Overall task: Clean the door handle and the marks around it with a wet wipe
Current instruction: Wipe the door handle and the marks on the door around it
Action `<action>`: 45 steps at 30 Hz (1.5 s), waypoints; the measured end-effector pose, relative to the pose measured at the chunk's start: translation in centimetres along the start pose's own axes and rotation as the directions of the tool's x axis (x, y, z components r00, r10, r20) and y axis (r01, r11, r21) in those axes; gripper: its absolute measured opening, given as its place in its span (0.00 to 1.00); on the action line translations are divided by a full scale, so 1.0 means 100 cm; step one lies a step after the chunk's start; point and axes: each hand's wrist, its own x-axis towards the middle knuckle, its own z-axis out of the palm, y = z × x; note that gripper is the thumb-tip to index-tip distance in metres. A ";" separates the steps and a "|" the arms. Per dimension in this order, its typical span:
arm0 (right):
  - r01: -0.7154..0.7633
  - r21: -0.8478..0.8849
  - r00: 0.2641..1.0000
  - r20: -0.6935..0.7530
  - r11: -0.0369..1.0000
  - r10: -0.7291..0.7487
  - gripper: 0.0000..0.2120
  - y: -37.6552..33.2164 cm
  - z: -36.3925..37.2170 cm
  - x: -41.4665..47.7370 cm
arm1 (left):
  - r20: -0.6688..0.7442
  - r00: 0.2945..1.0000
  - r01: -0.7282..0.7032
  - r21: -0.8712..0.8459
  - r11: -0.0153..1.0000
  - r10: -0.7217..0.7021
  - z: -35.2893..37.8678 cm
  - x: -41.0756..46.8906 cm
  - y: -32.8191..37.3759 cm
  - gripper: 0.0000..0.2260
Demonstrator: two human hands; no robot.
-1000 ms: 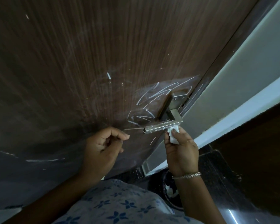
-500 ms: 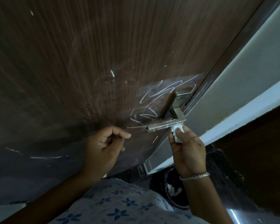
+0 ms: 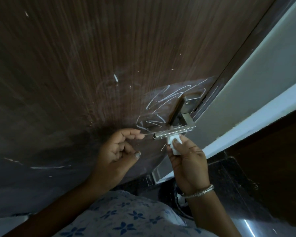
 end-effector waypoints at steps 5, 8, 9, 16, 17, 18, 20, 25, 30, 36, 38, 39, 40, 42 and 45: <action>-0.023 0.039 1.000 -0.017 0.999 0.024 0.10 0.002 -0.001 -0.001 | 0.015 1.000 -0.002 -0.014 1.000 0.003 -0.002 0.001 -0.003 0.16; -0.017 0.028 1.000 -0.017 0.999 0.018 0.10 0.001 -0.001 -0.001 | 0.021 1.000 0.003 -0.008 1.000 -0.003 -0.002 0.001 -0.003 0.16; -0.032 0.024 0.999 0.005 0.999 0.032 0.10 0.002 0.000 -0.003 | 0.020 1.000 0.006 -0.006 1.000 -0.006 -0.002 0.002 -0.003 0.16; -0.096 0.065 0.995 0.037 0.993 0.093 0.09 0.007 0.004 -0.005 | 0.031 0.999 0.040 0.017 0.999 -0.041 0.000 0.003 -0.002 0.15; -0.094 0.068 0.995 0.038 0.993 0.092 0.10 0.006 0.004 -0.004 | 0.032 0.998 0.045 0.023 0.999 -0.046 0.000 0.003 -0.002 0.15; -0.100 0.067 0.994 0.042 0.993 0.097 0.10 0.007 0.005 -0.004 | 0.032 0.998 0.049 0.026 0.998 -0.050 0.000 0.003 -0.002 0.14; -0.136 0.057 0.989 0.069 0.989 0.132 0.10 0.012 0.008 -0.007 | 0.026 0.998 0.053 0.028 0.998 -0.054 0.001 0.004 -0.002 0.15; -0.211 0.098 0.972 0.126 0.973 0.198 0.10 0.018 0.011 -0.009 | 0.013 0.998 0.066 0.044 0.997 -0.067 0.004 0.005 -0.004 0.15; -0.283 0.132 0.948 0.190 0.950 0.256 0.15 0.020 0.012 -0.010 | 0.011 0.997 0.077 0.072 0.994 -0.078 0.003 0.006 -0.004 0.15; -0.454 0.182 0.858 0.354 0.872 0.373 0.13 0.025 0.017 -0.015 | 0.019 0.996 0.084 0.037 0.996 -0.085 0.003 0.005 -0.008 0.16; -0.451 0.126 0.838 0.401 0.884 0.370 0.14 0.027 0.021 -0.018 | 0.008 0.994 0.107 0.042 0.993 -0.107 0.002 0.006 -0.010 0.15; -0.450 0.113 0.837 0.400 0.886 0.374 0.14 0.029 0.022 -0.018 | -0.005 0.994 0.112 0.058 0.992 -0.112 0.002 0.007 -0.011 0.13; -0.456 0.113 0.837 0.390 0.883 0.383 0.13 0.030 0.023 -0.018 | -0.015 0.994 0.108 0.076 0.991 -0.107 0.002 0.007 -0.012 0.12; -0.466 0.106 0.838 0.371 0.879 0.400 0.12 0.032 0.022 -0.015 | -0.033 0.996 0.085 0.087 0.993 -0.082 0.002 0.008 -0.011 0.10; -0.440 0.047 0.852 0.338 0.897 0.400 0.09 0.034 0.020 -0.014 | -0.060 0.997 0.058 0.073 0.996 -0.054 0.002 0.008 -0.007 0.09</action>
